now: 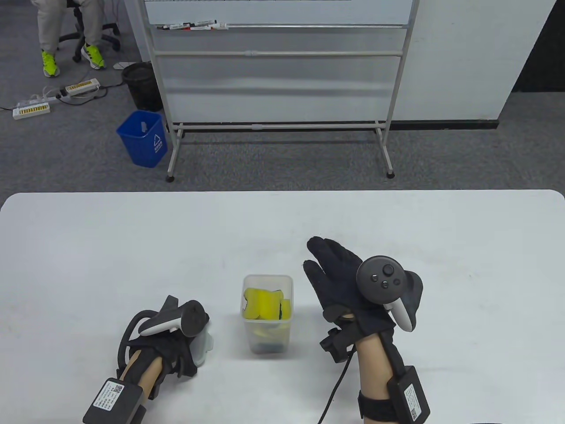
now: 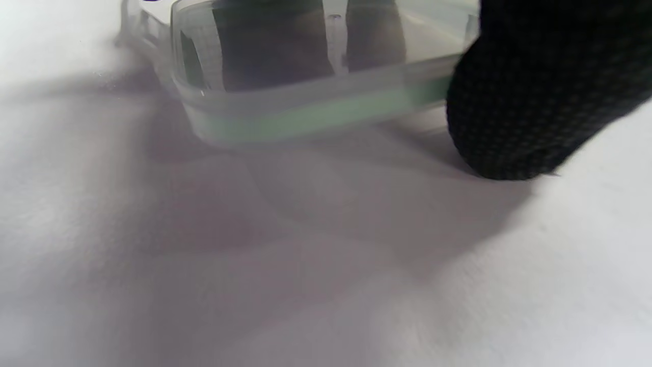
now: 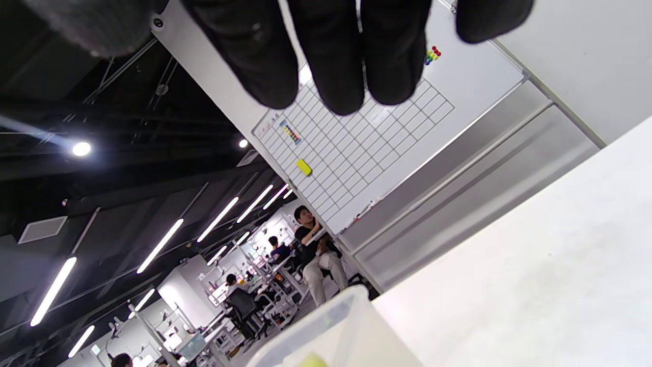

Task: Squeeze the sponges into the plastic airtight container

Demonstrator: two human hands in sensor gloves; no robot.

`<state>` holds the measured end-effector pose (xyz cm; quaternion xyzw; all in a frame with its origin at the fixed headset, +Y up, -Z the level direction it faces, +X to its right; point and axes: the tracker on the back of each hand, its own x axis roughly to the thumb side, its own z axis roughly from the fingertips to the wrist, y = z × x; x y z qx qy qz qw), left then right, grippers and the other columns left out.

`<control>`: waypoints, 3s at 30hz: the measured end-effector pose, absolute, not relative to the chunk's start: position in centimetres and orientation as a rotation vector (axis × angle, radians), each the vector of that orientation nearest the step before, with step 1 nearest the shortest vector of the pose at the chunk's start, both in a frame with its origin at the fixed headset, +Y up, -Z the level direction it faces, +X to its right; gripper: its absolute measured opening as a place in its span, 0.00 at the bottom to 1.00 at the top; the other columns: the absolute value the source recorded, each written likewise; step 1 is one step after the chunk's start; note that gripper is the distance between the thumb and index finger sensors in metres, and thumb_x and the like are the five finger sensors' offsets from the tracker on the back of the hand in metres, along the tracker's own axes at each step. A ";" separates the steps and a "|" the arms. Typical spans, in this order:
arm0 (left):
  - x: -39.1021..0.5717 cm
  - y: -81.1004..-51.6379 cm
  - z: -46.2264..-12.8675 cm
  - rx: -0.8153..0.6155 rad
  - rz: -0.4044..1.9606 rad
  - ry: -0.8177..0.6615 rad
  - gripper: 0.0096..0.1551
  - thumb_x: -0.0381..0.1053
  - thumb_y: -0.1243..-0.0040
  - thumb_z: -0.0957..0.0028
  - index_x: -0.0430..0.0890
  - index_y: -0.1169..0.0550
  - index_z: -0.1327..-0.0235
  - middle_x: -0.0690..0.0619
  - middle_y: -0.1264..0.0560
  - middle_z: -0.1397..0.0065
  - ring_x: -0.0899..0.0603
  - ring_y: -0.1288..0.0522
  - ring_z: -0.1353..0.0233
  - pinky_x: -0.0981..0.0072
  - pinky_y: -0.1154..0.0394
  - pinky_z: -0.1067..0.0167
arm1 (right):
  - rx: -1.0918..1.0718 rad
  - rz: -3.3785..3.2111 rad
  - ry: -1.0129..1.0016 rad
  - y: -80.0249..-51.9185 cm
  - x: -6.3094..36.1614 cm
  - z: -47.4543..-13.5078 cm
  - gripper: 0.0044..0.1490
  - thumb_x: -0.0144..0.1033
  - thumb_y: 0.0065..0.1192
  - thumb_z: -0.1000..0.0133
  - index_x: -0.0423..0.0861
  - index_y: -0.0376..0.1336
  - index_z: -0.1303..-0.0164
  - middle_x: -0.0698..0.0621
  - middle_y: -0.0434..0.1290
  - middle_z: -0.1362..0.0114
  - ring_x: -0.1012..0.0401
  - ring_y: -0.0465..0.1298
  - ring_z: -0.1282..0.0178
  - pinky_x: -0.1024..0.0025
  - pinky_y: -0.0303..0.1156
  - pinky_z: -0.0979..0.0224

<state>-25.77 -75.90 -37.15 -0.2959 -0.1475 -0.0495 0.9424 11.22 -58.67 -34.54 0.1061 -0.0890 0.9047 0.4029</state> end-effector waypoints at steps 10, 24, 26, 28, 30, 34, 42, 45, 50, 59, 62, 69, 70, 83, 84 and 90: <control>-26.3 -74.6 -37.4 -0.429 -0.017 -0.319 0.77 0.73 0.22 0.72 0.43 0.52 0.22 0.32 0.46 0.19 0.26 0.42 0.23 0.22 0.44 0.26 | 0.262 2.273 -0.238 -58.5 11.4 -34.5 0.51 0.70 0.46 0.47 0.51 0.60 0.17 0.43 0.63 0.14 0.42 0.63 0.16 0.32 0.51 0.20; -23.3 -57.4 -32.0 0.366 0.332 -0.333 0.76 0.73 0.24 0.69 0.43 0.53 0.20 0.32 0.49 0.18 0.26 0.44 0.21 0.20 0.45 0.27 | 0.306 2.197 -0.365 -57.3 10.1 -33.2 0.50 0.68 0.55 0.46 0.48 0.59 0.18 0.43 0.70 0.19 0.43 0.71 0.22 0.37 0.59 0.21; -21.7 -55.6 -30.6 0.436 0.336 -0.376 0.75 0.73 0.24 0.68 0.43 0.52 0.20 0.33 0.49 0.18 0.26 0.44 0.21 0.20 0.45 0.26 | 0.302 2.153 -0.387 -57.0 9.9 -32.9 0.51 0.68 0.57 0.47 0.47 0.59 0.19 0.44 0.72 0.22 0.44 0.74 0.26 0.39 0.62 0.23; -19.9 -54.2 -29.2 0.491 0.300 -0.429 0.75 0.73 0.24 0.68 0.44 0.53 0.20 0.33 0.49 0.17 0.26 0.44 0.21 0.20 0.46 0.26 | 0.308 2.095 -0.402 -56.8 9.8 -32.7 0.51 0.67 0.59 0.47 0.45 0.60 0.20 0.44 0.75 0.25 0.45 0.77 0.30 0.42 0.66 0.25; -17.9 -52.9 -27.7 0.565 0.217 -0.463 0.75 0.73 0.24 0.68 0.44 0.53 0.20 0.34 0.49 0.17 0.27 0.44 0.20 0.20 0.46 0.25 | 0.337 1.999 -0.382 -56.6 9.6 -32.4 0.52 0.68 0.60 0.48 0.44 0.61 0.21 0.43 0.77 0.28 0.46 0.79 0.34 0.44 0.68 0.27; -15.1 -51.8 -26.1 0.633 0.083 -0.504 0.75 0.74 0.25 0.68 0.46 0.53 0.19 0.35 0.49 0.16 0.28 0.44 0.19 0.20 0.46 0.24 | 0.416 1.802 -0.271 -56.6 9.3 -32.3 0.53 0.69 0.61 0.49 0.42 0.62 0.23 0.44 0.80 0.32 0.48 0.82 0.39 0.45 0.71 0.30; -12.0 -53.7 -28.5 0.556 0.041 -0.599 0.75 0.72 0.24 0.69 0.47 0.53 0.19 0.37 0.50 0.15 0.29 0.45 0.18 0.20 0.46 0.24 | 0.476 1.693 -0.102 -57.2 8.6 -33.0 0.48 0.62 0.69 0.49 0.41 0.66 0.27 0.46 0.83 0.38 0.51 0.84 0.45 0.48 0.74 0.32; -11.8 -55.0 -29.7 0.554 0.068 -0.598 0.75 0.73 0.25 0.69 0.47 0.54 0.19 0.37 0.50 0.15 0.29 0.45 0.18 0.22 0.44 0.24 | 0.424 1.775 -0.147 -57.5 8.4 -33.4 0.42 0.49 0.72 0.48 0.40 0.66 0.28 0.47 0.83 0.40 0.53 0.85 0.47 0.49 0.74 0.33; -11.8 -56.6 -31.9 0.425 0.087 -0.608 0.72 0.72 0.29 0.64 0.50 0.58 0.20 0.41 0.55 0.13 0.30 0.51 0.14 0.23 0.44 0.23 | 0.297 1.831 -0.196 -58.7 8.7 -34.2 0.40 0.46 0.73 0.49 0.39 0.68 0.30 0.47 0.84 0.43 0.54 0.86 0.51 0.51 0.76 0.36; -18.0 -57.0 -34.9 0.334 0.608 -0.436 0.53 0.70 0.39 0.52 0.51 0.44 0.18 0.42 0.41 0.13 0.30 0.38 0.18 0.29 0.35 0.26 | 0.282 1.738 -0.191 -59.4 9.4 -34.9 0.38 0.45 0.72 0.49 0.40 0.68 0.31 0.47 0.84 0.43 0.54 0.85 0.51 0.51 0.76 0.36; -19.6 -58.1 -36.2 0.240 0.818 -0.380 0.46 0.68 0.38 0.50 0.52 0.37 0.20 0.43 0.34 0.16 0.31 0.31 0.22 0.34 0.30 0.29 | 0.332 1.706 -0.178 -59.3 9.2 -34.9 0.38 0.44 0.72 0.49 0.41 0.68 0.30 0.47 0.84 0.43 0.54 0.85 0.50 0.51 0.76 0.35; -20.6 -59.5 -37.5 0.071 1.045 -0.362 0.31 0.59 0.34 0.50 0.45 0.22 0.36 0.47 0.14 0.43 0.41 0.14 0.45 0.48 0.18 0.45 | 0.342 1.675 -0.153 -59.4 9.2 -35.0 0.38 0.44 0.72 0.49 0.41 0.68 0.30 0.48 0.84 0.42 0.54 0.85 0.50 0.51 0.76 0.35; -20.6 -59.5 -37.5 0.072 1.042 -0.351 0.30 0.58 0.33 0.50 0.45 0.21 0.38 0.48 0.13 0.47 0.43 0.14 0.48 0.50 0.17 0.47 | 0.336 1.683 -0.148 -59.5 9.2 -35.1 0.37 0.44 0.72 0.49 0.41 0.68 0.30 0.48 0.84 0.42 0.54 0.85 0.50 0.51 0.75 0.35; -20.5 -60.6 -38.2 -0.042 0.790 -0.228 0.35 0.60 0.35 0.49 0.42 0.26 0.32 0.52 0.12 0.60 0.47 0.13 0.60 0.55 0.16 0.55 | 0.191 2.284 -0.281 -60.2 7.9 -35.3 0.42 0.49 0.72 0.49 0.45 0.64 0.25 0.52 0.86 0.54 0.57 0.85 0.61 0.52 0.76 0.36; -20.5 -60.8 -38.3 -0.059 0.768 -0.213 0.36 0.60 0.35 0.49 0.43 0.26 0.32 0.53 0.12 0.61 0.47 0.13 0.61 0.55 0.16 0.56 | 0.191 2.318 -0.266 -60.5 7.7 -35.5 0.42 0.49 0.72 0.49 0.45 0.64 0.25 0.52 0.86 0.56 0.57 0.84 0.62 0.52 0.76 0.36; -20.3 -61.8 -38.9 -0.143 0.714 -0.196 0.37 0.60 0.36 0.49 0.42 0.27 0.31 0.53 0.12 0.62 0.48 0.14 0.61 0.55 0.16 0.56 | 0.187 2.427 -0.173 -61.5 7.0 -36.1 0.42 0.50 0.71 0.48 0.45 0.64 0.25 0.53 0.86 0.59 0.57 0.83 0.65 0.52 0.76 0.36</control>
